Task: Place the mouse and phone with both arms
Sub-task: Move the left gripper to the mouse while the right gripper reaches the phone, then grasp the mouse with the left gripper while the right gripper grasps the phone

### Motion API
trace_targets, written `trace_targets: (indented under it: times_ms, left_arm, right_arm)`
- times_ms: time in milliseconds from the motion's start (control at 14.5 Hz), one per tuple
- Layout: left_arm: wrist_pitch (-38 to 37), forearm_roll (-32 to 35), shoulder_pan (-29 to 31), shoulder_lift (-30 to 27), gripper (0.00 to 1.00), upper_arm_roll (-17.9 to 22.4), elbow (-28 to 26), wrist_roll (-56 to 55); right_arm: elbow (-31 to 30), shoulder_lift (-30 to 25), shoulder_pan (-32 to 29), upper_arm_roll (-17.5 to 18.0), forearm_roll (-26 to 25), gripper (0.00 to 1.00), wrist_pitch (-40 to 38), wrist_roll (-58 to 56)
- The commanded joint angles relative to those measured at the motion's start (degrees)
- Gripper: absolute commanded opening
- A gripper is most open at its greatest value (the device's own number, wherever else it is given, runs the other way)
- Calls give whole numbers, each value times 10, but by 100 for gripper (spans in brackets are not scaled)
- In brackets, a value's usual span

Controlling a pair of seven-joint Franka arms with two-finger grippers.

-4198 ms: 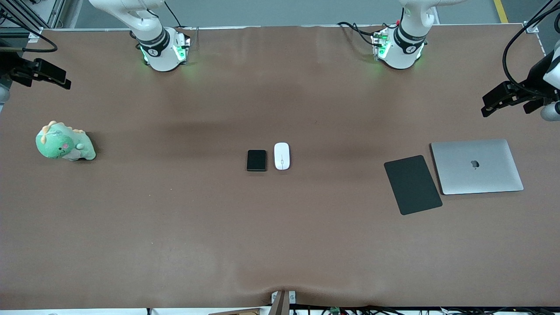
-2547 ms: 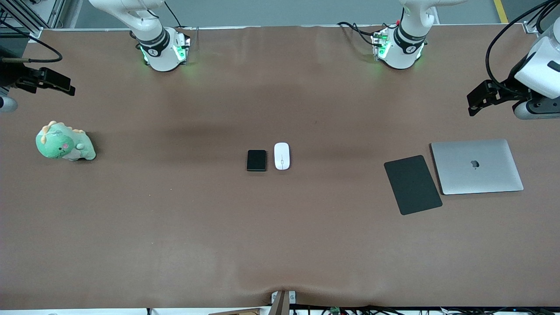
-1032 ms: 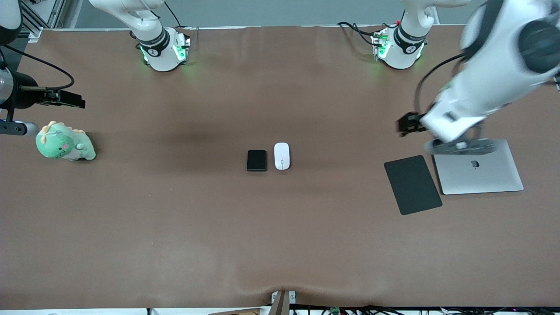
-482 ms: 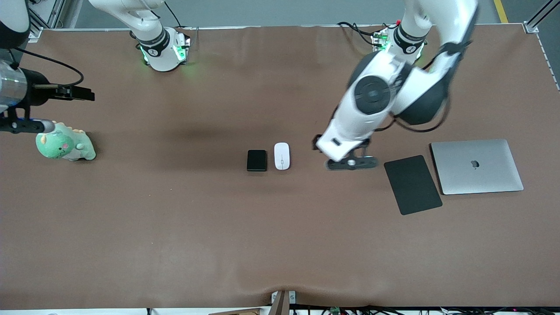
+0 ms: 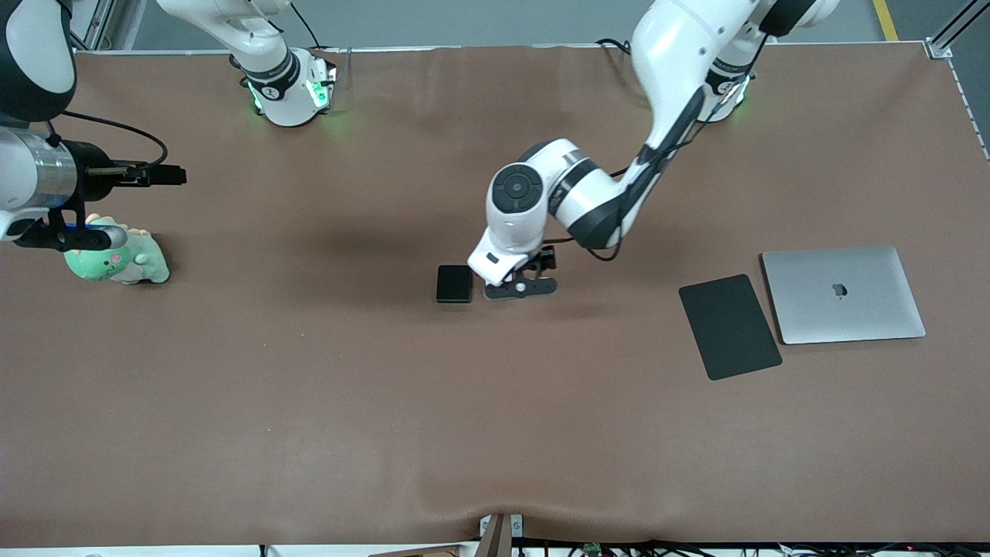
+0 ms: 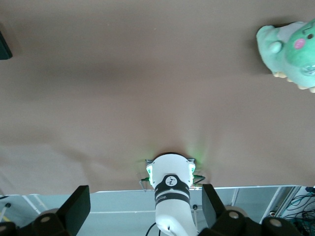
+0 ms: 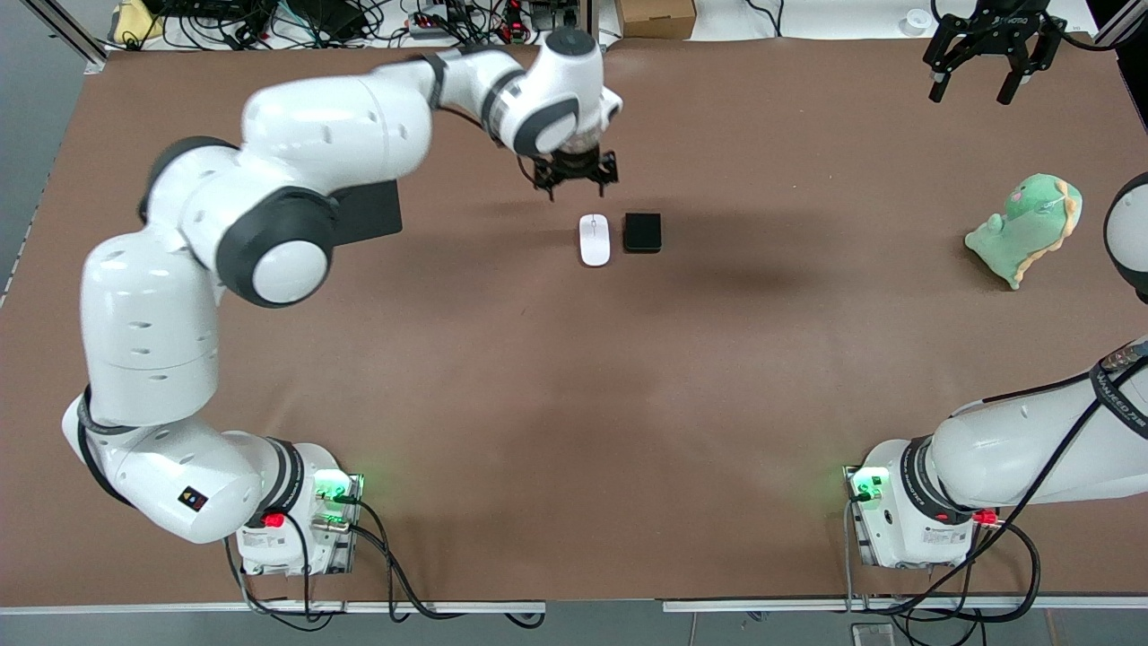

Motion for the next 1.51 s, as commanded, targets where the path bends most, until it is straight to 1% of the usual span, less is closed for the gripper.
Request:
trace_targets:
  times_ms: [0,206,344,551,619,688,757,895,964,1032,1239,1445]
  left_arm:
    - [32,13,-18,32,100,6,15,-28]
    - [63,19,-25,61,94,8,15,-49]
    - [74,24,-26,77,93,8,16,-54]
    - [76,28,-32,90,89,9,17,-55]
    - [76,28,-33,90,84,8,17,-54]
    - [76,28,-33,90,76,8,17,-54]
    - [76,28,-33,90,62,8,16,-54]
    - [75,29,-31,88,20,9,16,-51]
    - [73,29,-29,86,4,9,16,-50]
    - [70,30,-26,84,0,9,16,-48]
    - [43,34,-8,62,0,12,15,-47]
    - [-1,63,30,16,0,11,16,-44]
  right_arm:
    - [2,9,-4,1,16,100,-2,2]
    - [3,13,-4,1,42,100,12,2]
    - [4,29,-6,1,57,100,26,1]
    - [3,49,2,0,60,100,33,4]
    - [2,51,4,0,64,100,39,4]
    - [-1,53,8,1,66,100,40,4]
    - [-4,54,10,1,66,100,41,4]
    - [-5,54,25,1,66,100,41,5]
    - [-5,54,28,1,66,100,46,11]
    - [-5,54,29,1,66,100,49,13]
    - [-18,61,43,1,66,100,63,15]
    - [-51,61,68,2,74,100,118,38]
